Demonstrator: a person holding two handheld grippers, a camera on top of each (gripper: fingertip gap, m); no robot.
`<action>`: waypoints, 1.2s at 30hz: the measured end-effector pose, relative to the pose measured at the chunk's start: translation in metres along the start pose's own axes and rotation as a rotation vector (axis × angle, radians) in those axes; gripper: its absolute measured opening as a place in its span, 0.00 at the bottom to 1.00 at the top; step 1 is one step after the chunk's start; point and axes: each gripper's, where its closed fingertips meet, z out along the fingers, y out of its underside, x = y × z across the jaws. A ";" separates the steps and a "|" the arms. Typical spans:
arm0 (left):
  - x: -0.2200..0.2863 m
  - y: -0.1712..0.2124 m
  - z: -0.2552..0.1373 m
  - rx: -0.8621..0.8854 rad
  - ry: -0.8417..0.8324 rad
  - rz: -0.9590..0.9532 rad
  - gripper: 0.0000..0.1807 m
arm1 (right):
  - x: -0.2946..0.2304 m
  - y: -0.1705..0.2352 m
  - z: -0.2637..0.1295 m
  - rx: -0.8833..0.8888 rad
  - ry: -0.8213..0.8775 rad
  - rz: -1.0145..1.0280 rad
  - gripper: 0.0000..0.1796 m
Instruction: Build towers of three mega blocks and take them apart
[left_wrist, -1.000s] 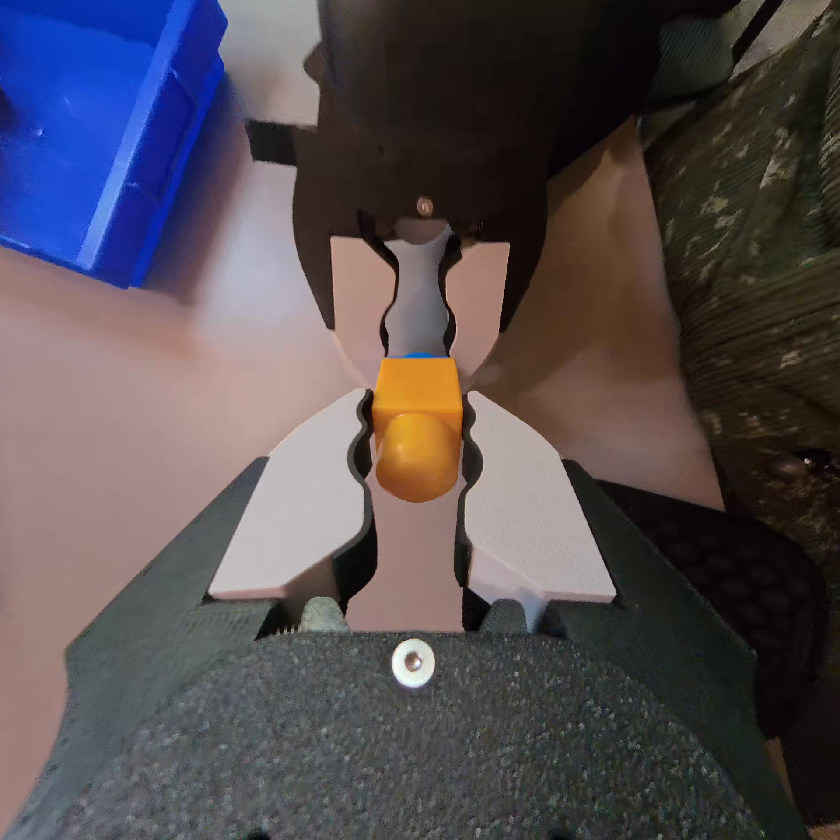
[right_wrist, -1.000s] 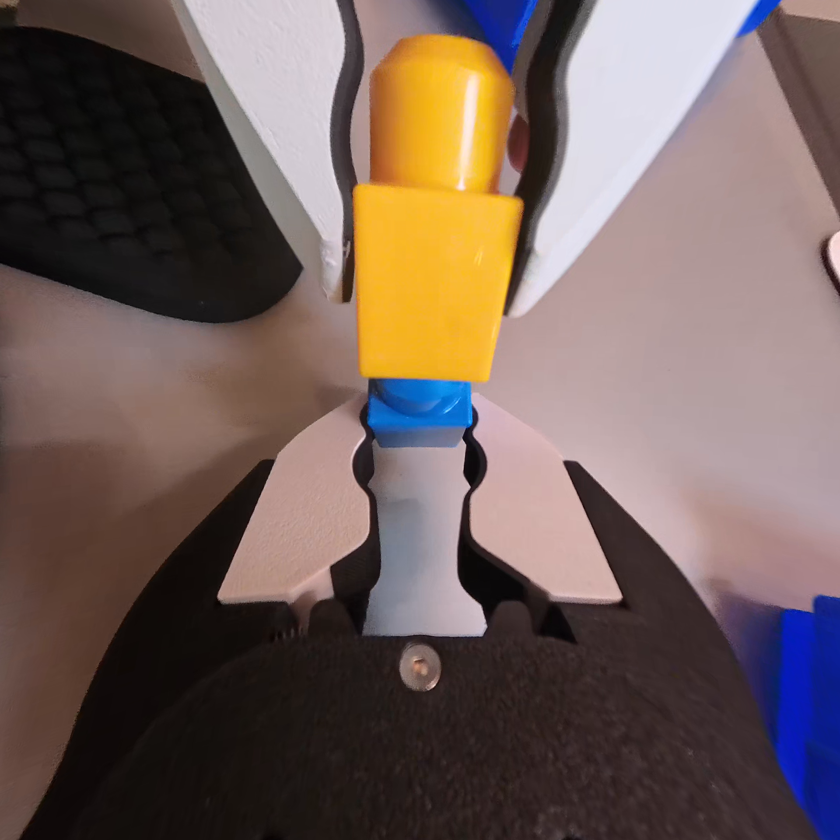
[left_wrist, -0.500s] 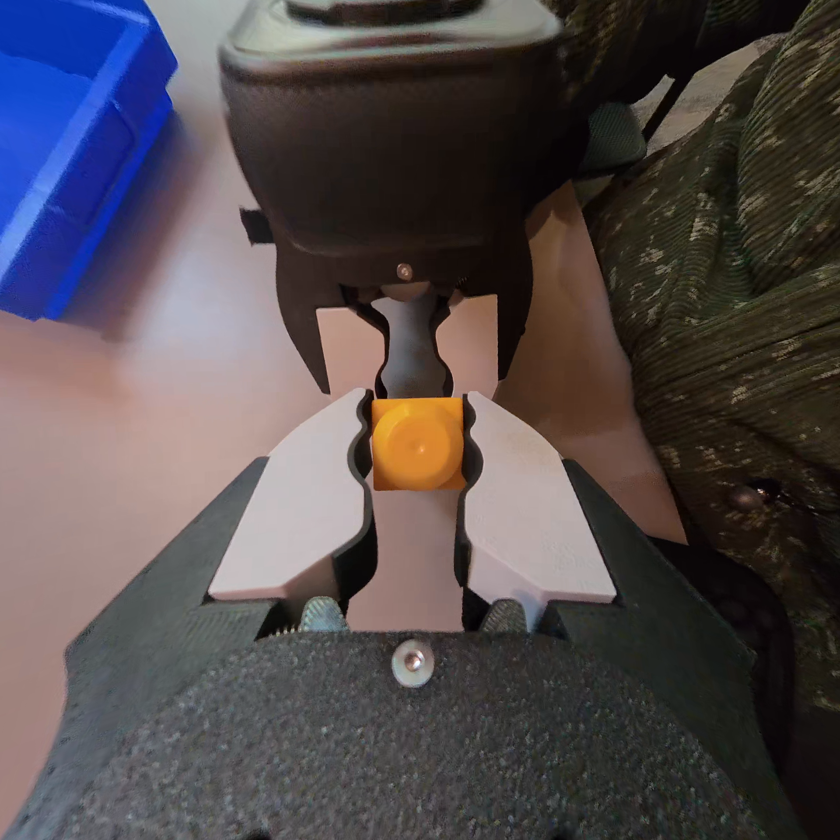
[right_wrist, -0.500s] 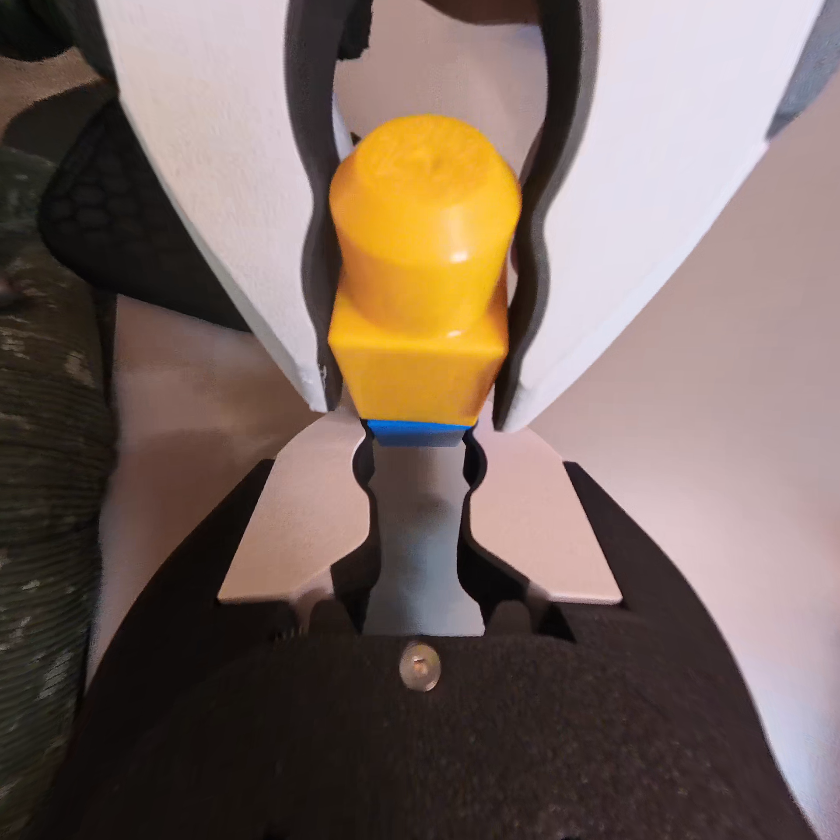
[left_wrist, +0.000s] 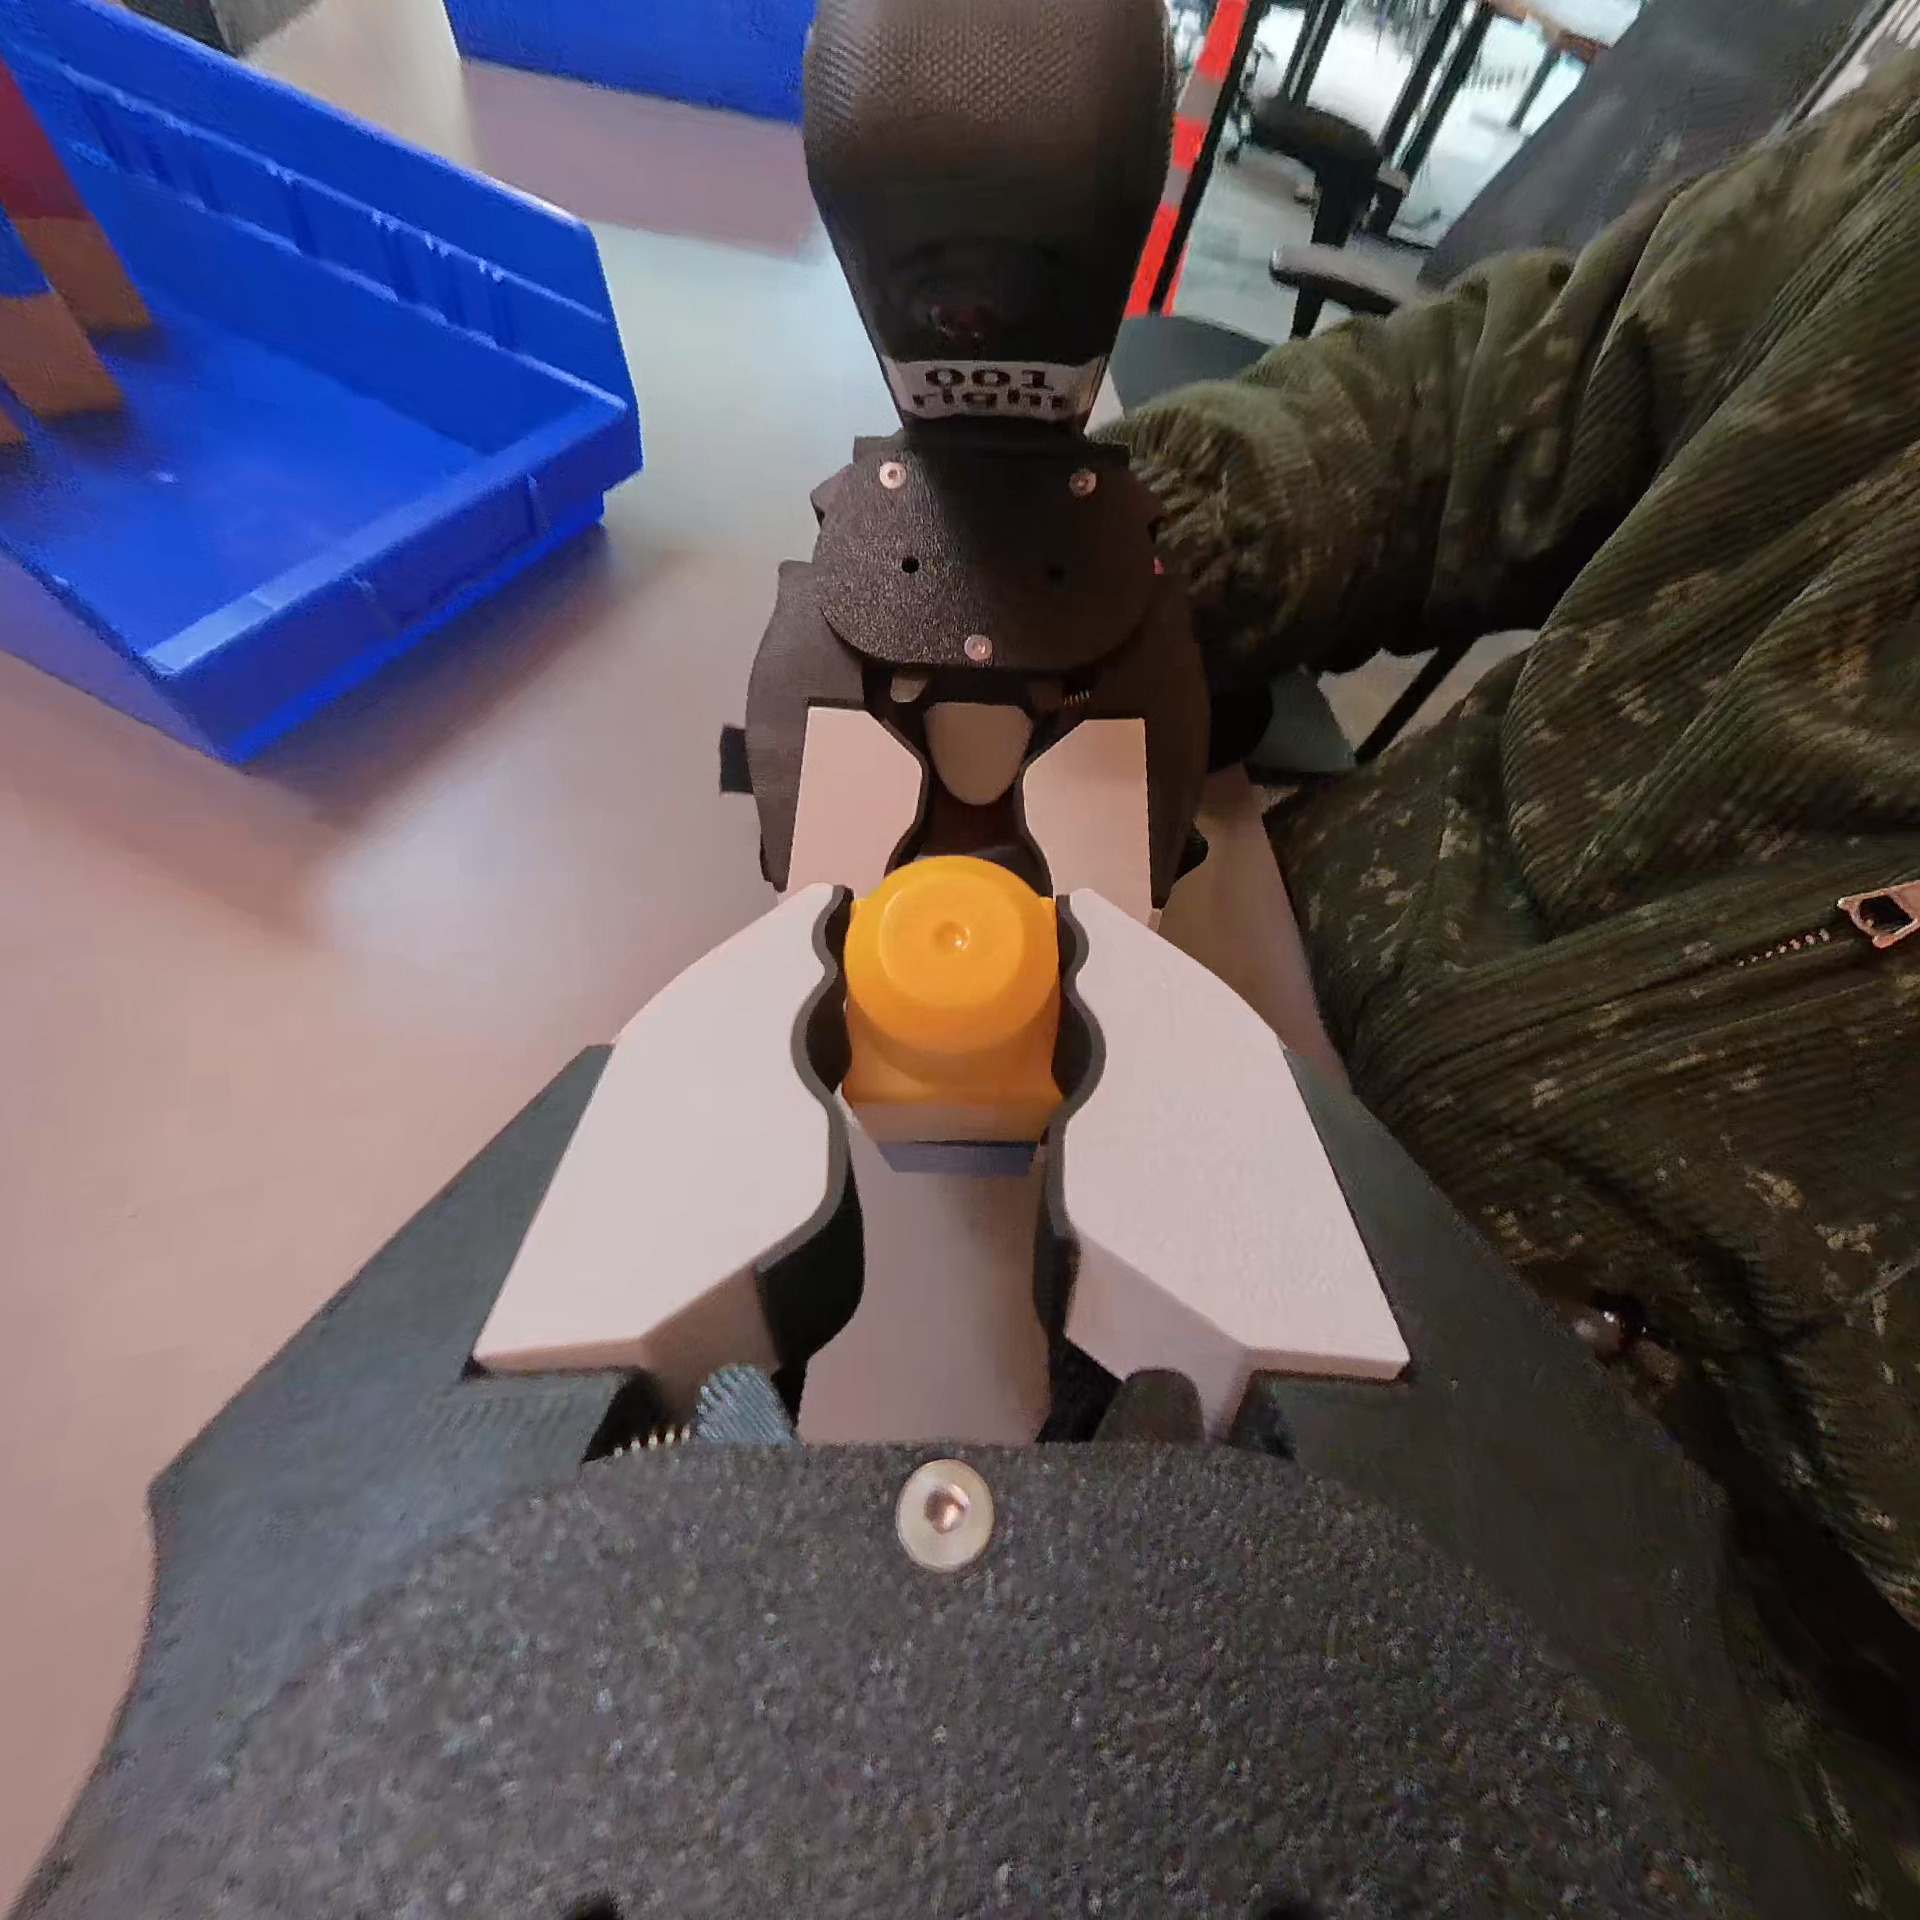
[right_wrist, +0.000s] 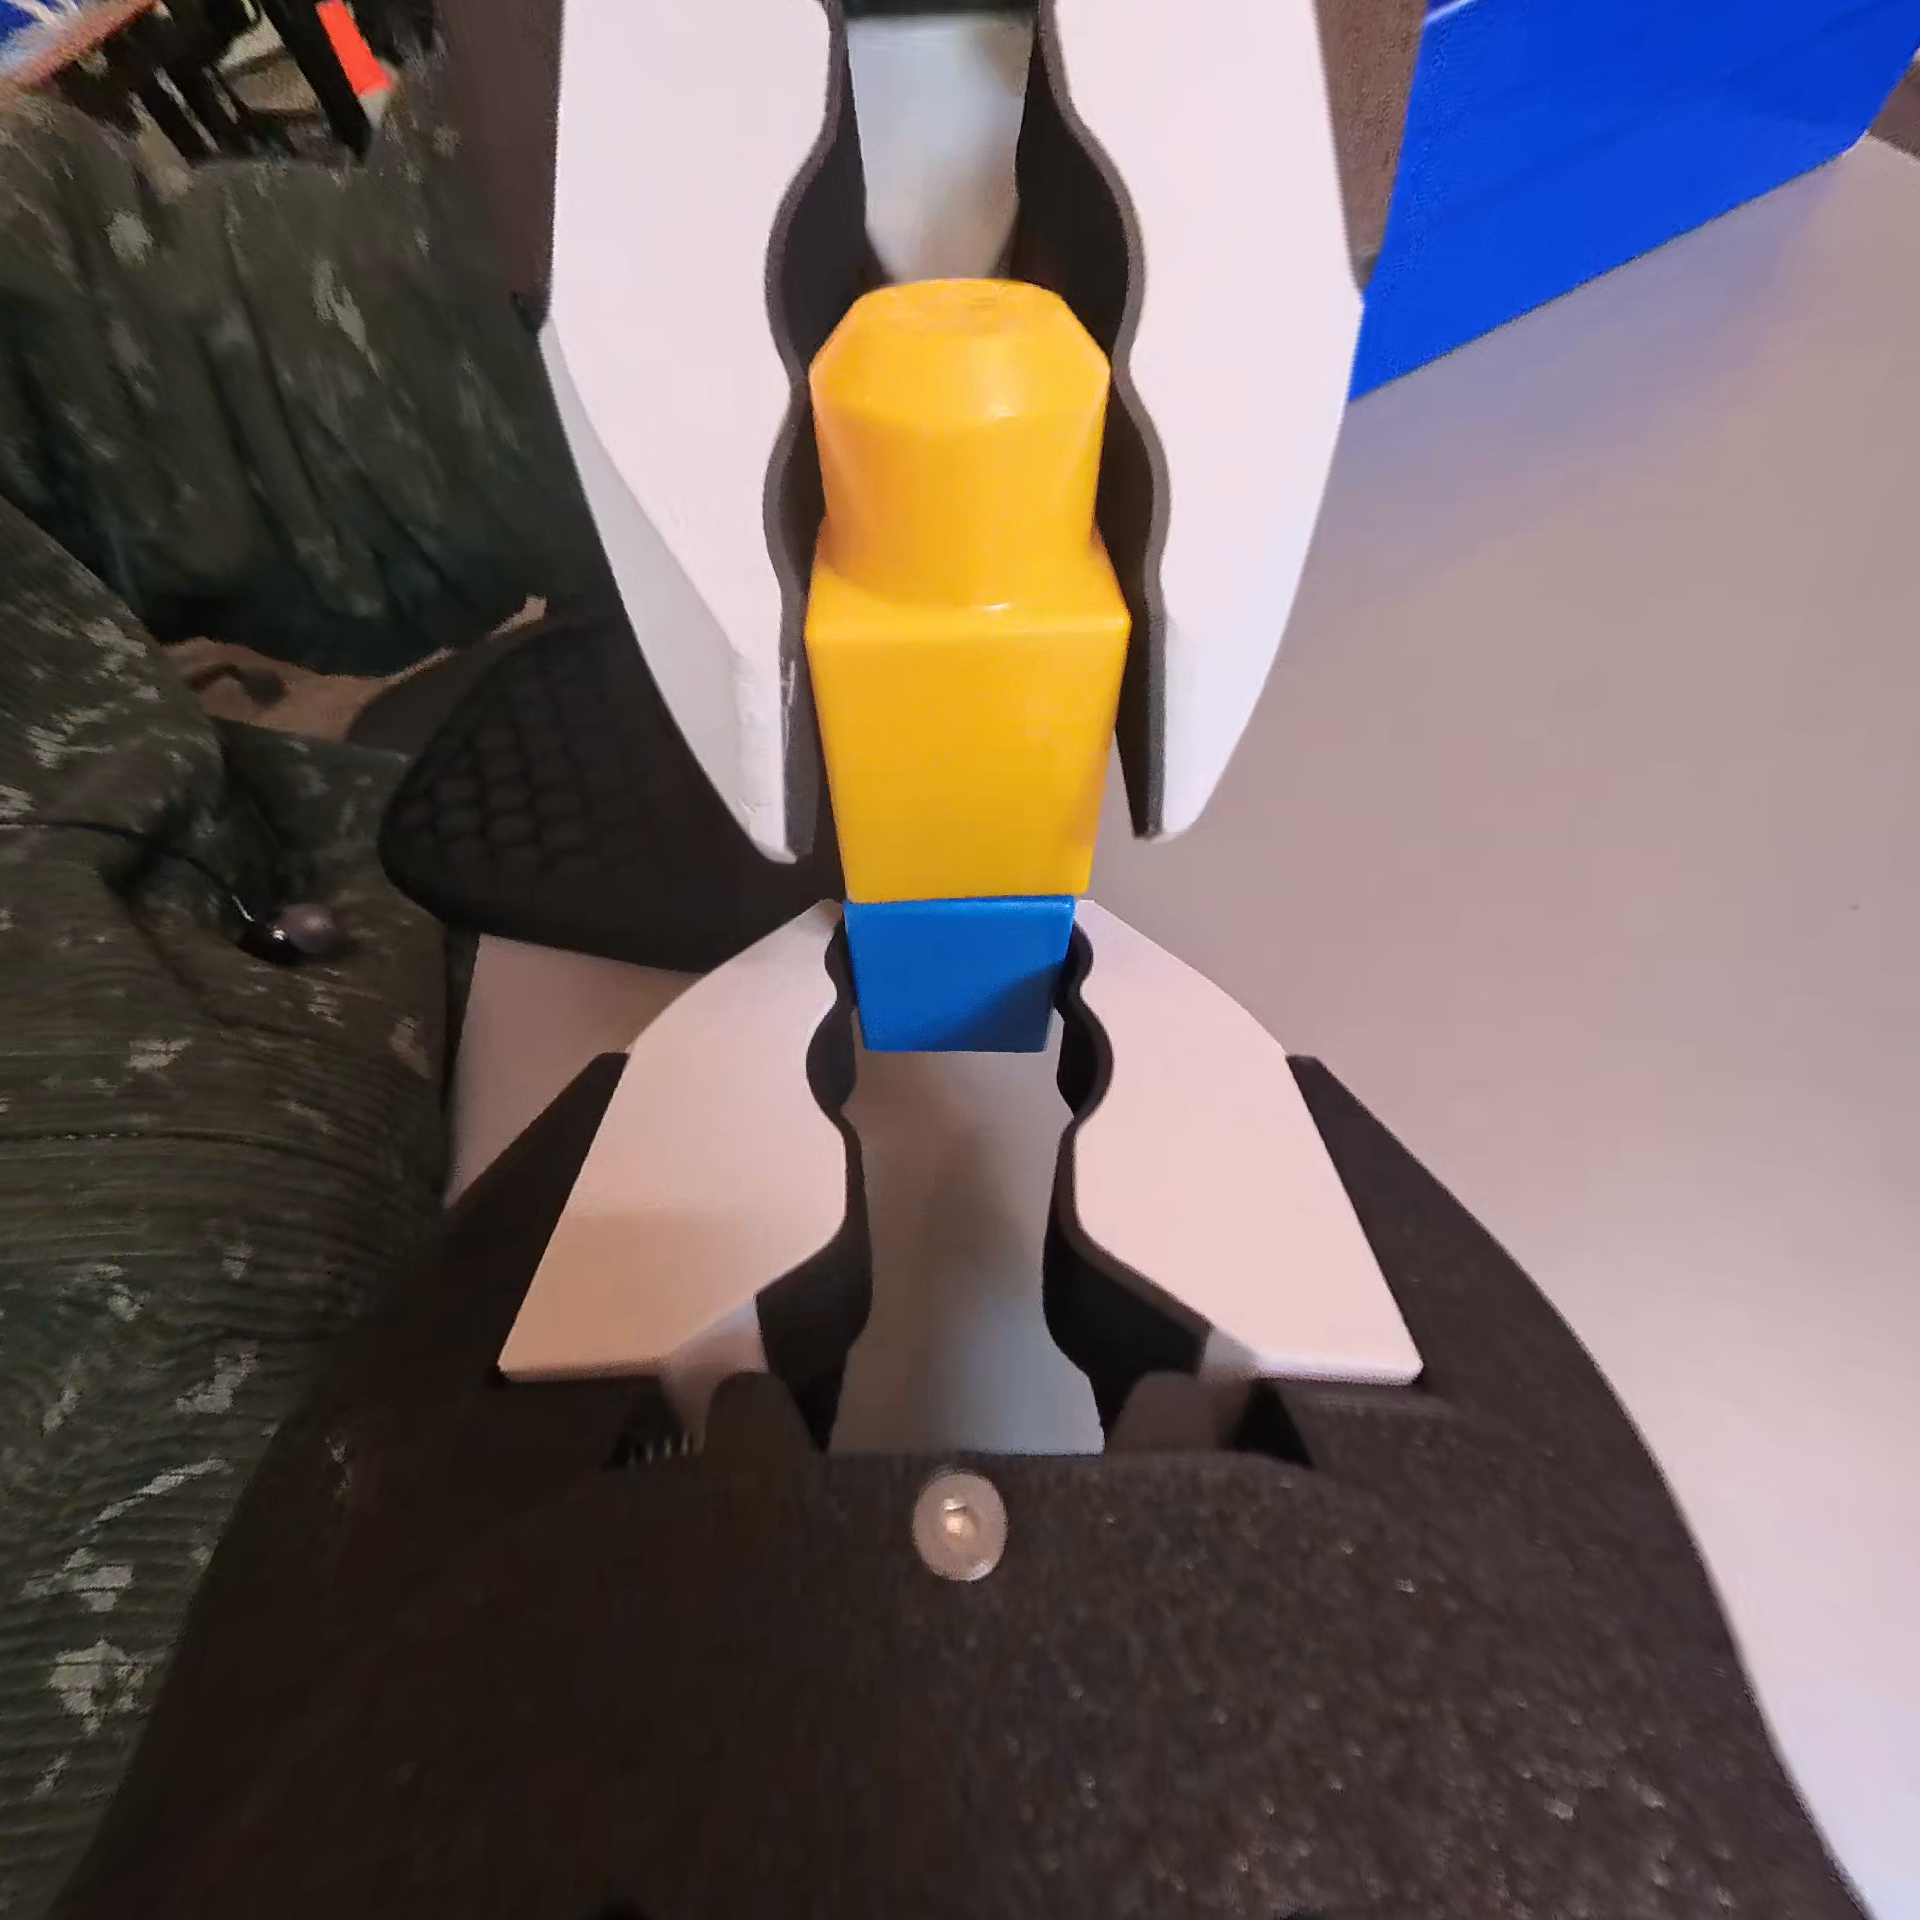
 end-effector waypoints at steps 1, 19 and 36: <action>0.001 -0.001 -0.002 0.020 0.004 -0.003 0.20 | -0.001 -0.002 -0.001 0.013 -0.005 0.004 0.20; 0.001 -0.003 -0.008 0.162 0.003 0.010 0.25 | 0.003 -0.004 -0.006 0.026 -0.009 -0.031 0.20; -0.009 0.027 -0.003 0.056 -0.073 0.028 0.20 | 0.011 -0.019 -0.017 0.154 0.024 -0.033 0.28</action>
